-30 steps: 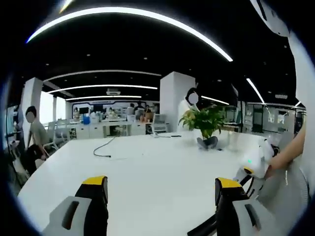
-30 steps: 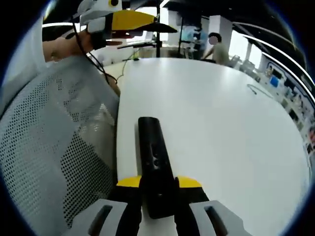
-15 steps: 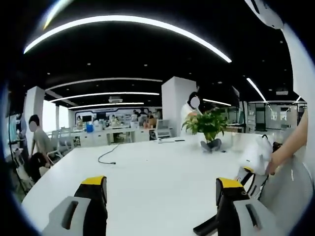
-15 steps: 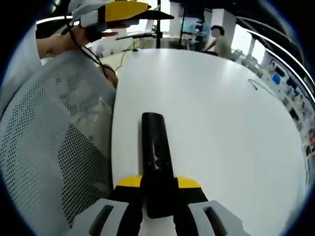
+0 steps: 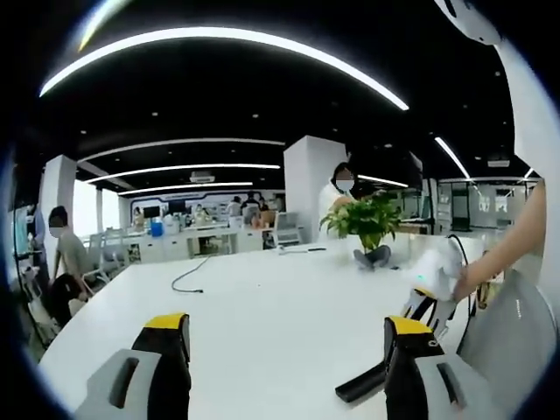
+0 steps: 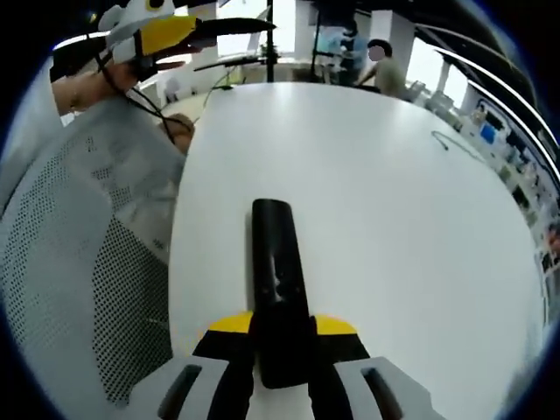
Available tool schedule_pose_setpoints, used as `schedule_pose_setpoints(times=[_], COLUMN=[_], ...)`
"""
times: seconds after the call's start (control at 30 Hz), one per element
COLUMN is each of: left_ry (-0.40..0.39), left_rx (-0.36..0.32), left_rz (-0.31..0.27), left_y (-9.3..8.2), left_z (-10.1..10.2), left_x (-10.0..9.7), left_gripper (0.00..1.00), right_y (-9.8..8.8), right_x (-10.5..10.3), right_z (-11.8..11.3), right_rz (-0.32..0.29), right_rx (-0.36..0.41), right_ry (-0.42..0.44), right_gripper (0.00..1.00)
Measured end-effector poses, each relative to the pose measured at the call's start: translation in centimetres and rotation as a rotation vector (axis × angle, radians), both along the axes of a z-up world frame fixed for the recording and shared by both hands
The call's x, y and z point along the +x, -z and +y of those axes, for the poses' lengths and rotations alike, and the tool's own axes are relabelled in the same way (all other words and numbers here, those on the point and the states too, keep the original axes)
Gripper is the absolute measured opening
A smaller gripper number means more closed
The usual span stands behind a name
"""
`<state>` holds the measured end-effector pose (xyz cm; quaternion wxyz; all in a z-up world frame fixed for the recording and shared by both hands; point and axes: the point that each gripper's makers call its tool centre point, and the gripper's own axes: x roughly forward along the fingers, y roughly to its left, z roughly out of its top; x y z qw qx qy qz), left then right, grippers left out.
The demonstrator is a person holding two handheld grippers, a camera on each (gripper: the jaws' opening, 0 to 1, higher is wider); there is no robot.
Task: Press the specified remote control buttons in sequence, fully releasing each button before pressing the next.
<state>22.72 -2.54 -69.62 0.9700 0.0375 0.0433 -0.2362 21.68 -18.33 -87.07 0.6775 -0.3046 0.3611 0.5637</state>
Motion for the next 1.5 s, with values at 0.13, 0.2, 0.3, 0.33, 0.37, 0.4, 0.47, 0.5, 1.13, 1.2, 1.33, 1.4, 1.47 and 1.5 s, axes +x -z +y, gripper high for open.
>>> schedule_pose_setpoints(times=[0.13, 0.2, 0.3, 0.33, 0.37, 0.4, 0.47, 0.5, 1.13, 1.2, 1.33, 1.4, 1.47, 1.5], left_ry=[0.029, 0.041, 0.037, 0.033, 0.031, 0.027, 0.022, 0.021, -0.014, -0.012, -0.009, -0.009, -0.011, -0.012], left_rx=[0.001, 0.006, 0.019, 0.016, 0.015, 0.009, -0.001, -0.003, 0.047, 0.061, 0.072, 0.074, 0.070, 0.066], left_rz=[-0.002, 0.001, 0.000, -0.005, -0.006, -0.008, -0.004, -0.002, -0.020, -0.022, -0.020, -0.019, -0.021, -0.023], left_y=[-0.1, 0.0, 0.0, -0.1, -0.1, -0.2, -0.2, -0.2, -0.2, -0.1, 0.1, 0.1, 0.0, 0.0], left_z=[-0.5, -0.8, -0.8, -0.7, -0.7, -0.6, -0.4, -0.4, 0.2, 0.1, 0.1, 0.1, 0.1, 0.1], left_x=[-0.2, -0.3, -0.3, -0.3, -0.3, -0.3, -0.2, -0.2, 0.0, 0.0, -0.1, 0.0, 0.0, 0.0], left_gripper=[0.95, 0.95, 0.95, 0.95, 0.95, 0.95, 0.95, 0.95, 0.93, 0.93, 0.93, 0.93, 0.93, 0.93], right_y=[0.0, 0.0, 0.0, 0.0, 0.0, 0.0, 0.0, 0.0, 0.0, 0.0, 0.0, 0.0, 0.0, 0.0], right_x=[1.0, 1.4, 2.2, 2.6, 2.9, 3.2, 3.8, 4.0, 7.9, 8.2, 8.8, 9.2, 9.6, 9.9], right_z=[-0.2, -0.3, -0.4, -0.4, -0.4, -0.5, -0.5, -0.5, -0.5, -0.5, -0.5, -0.5, -0.5, -0.5], right_rz=[0.004, 0.002, -0.005, -0.009, -0.009, -0.007, -0.013, -0.013, -0.008, -0.006, -0.003, -0.003, 0.000, 0.000], right_rx=[0.003, 0.003, 0.000, -0.002, -0.003, -0.004, -0.010, -0.012, -0.023, -0.023, -0.024, -0.028, -0.030, -0.030], right_ry=[0.016, 0.015, 0.015, 0.014, 0.013, 0.013, 0.009, 0.007, -0.027, -0.029, -0.038, -0.048, -0.055, -0.061], right_gripper=[0.20, 0.20, 0.20, 0.20, 0.20, 0.20, 0.20, 0.20, 0.21, 0.21, 0.21, 0.21, 0.21, 0.21])
